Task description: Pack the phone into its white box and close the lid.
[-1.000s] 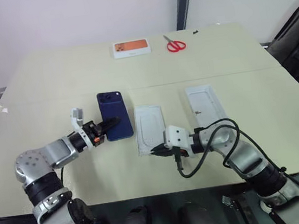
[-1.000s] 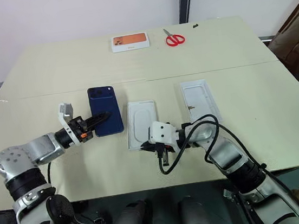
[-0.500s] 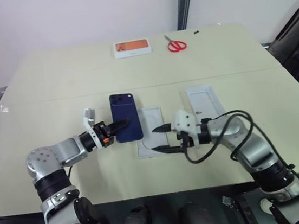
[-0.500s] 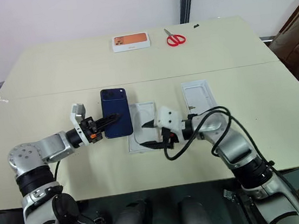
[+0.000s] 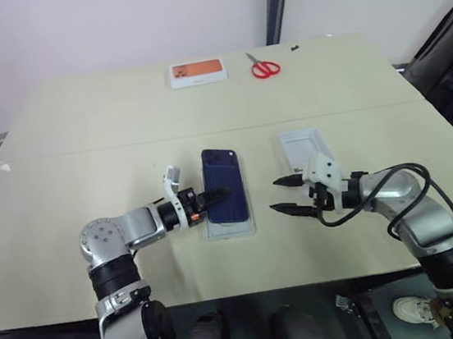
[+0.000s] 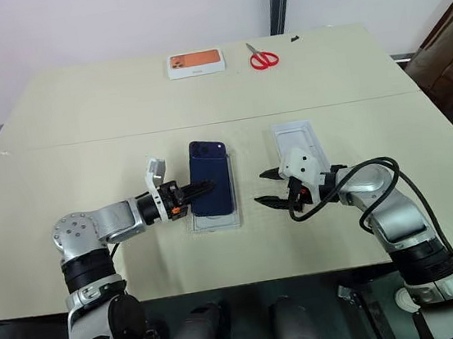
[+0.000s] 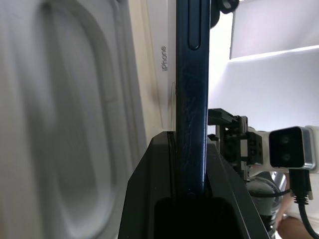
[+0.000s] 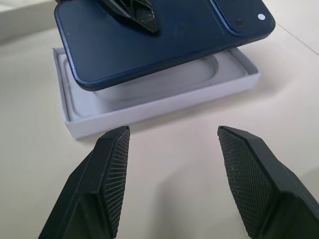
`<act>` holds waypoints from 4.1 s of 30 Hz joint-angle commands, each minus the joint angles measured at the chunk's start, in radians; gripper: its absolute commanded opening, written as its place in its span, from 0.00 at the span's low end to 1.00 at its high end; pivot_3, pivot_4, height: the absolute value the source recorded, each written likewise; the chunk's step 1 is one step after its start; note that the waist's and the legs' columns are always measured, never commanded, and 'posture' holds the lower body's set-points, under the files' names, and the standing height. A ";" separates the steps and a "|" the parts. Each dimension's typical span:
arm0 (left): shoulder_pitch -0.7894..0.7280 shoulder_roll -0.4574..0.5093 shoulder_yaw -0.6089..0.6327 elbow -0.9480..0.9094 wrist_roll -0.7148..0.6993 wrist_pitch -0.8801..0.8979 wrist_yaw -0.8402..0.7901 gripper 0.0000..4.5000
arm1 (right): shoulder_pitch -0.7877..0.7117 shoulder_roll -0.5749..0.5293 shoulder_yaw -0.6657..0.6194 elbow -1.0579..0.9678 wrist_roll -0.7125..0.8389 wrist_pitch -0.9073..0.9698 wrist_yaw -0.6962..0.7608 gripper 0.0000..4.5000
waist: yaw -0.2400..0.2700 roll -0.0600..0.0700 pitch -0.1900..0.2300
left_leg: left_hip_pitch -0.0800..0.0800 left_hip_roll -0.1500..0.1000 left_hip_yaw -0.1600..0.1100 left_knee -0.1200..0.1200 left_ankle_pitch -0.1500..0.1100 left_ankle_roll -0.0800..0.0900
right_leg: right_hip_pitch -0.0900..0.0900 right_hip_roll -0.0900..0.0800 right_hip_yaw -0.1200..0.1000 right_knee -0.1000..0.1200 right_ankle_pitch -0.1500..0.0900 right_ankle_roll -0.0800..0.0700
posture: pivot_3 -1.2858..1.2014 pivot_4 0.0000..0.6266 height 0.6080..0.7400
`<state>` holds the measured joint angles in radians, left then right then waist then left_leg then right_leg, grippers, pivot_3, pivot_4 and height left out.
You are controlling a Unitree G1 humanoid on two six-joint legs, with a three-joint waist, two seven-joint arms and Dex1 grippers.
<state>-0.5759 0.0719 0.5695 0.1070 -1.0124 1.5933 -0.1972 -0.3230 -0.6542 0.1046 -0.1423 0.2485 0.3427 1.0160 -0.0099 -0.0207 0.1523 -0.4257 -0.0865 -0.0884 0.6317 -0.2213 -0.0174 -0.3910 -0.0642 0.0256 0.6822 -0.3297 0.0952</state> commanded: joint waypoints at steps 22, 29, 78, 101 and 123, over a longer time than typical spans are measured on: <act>-0.006 0.069 -0.022 -0.054 -0.164 0.021 0.117 0.99 | -0.066 0.035 0.015 0.102 -0.056 -0.091 -0.022 0.66 | 0.000 0.000 0.000 | 0.000 0.000 0.000 0.001 0.000 0.000 | 0.001 0.000 0.000 0.000 0.000 0.000 | 0.52 0.24 0.95; -0.014 0.120 -0.059 -0.052 -0.229 0.021 0.131 0.99 | -0.072 0.045 0.018 0.110 -0.070 -0.095 -0.024 0.66 | 0.001 0.000 0.000 | 0.000 0.000 0.000 0.001 0.000 0.000 | 0.000 0.000 0.000 0.000 0.000 0.000 | 0.52 0.24 0.95; 0.066 0.195 -0.171 0.014 -0.333 -0.048 0.187 0.27 | -0.082 0.069 0.045 0.110 -0.089 -0.110 -0.064 0.66 | 0.000 0.000 0.000 | 0.000 0.000 0.000 0.001 0.000 0.000 | 0.000 -0.001 0.000 0.000 0.000 0.000 | 0.52 0.24 0.95; 0.042 0.173 -0.100 0.104 -0.476 -0.053 0.241 0.01 | -0.070 0.064 0.047 0.099 -0.087 -0.106 -0.066 0.66 | -0.001 0.000 0.000 | 0.000 0.000 0.000 0.001 0.000 0.000 | 0.000 -0.001 0.000 0.000 0.000 0.000 | 0.52 0.24 0.95; 0.212 0.278 -0.362 -0.004 -0.810 -0.259 0.399 0.21 | -0.071 0.047 0.041 0.126 -0.095 -0.119 -0.065 0.66 | 0.000 0.000 0.000 | 0.000 0.000 0.000 0.001 0.000 0.000 | 0.000 -0.001 0.001 0.001 0.000 0.000 | 0.52 0.24 0.95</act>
<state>-0.3510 0.3423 0.2129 0.1400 -1.7686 1.3526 0.2047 -0.3879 -0.6077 0.1579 0.0042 0.1487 0.2347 0.9508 -0.0099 -0.0207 0.1523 -0.4256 -0.0869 -0.0885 0.6329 -0.2211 -0.0174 -0.3909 -0.0649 0.0263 0.6829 -0.3297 0.0951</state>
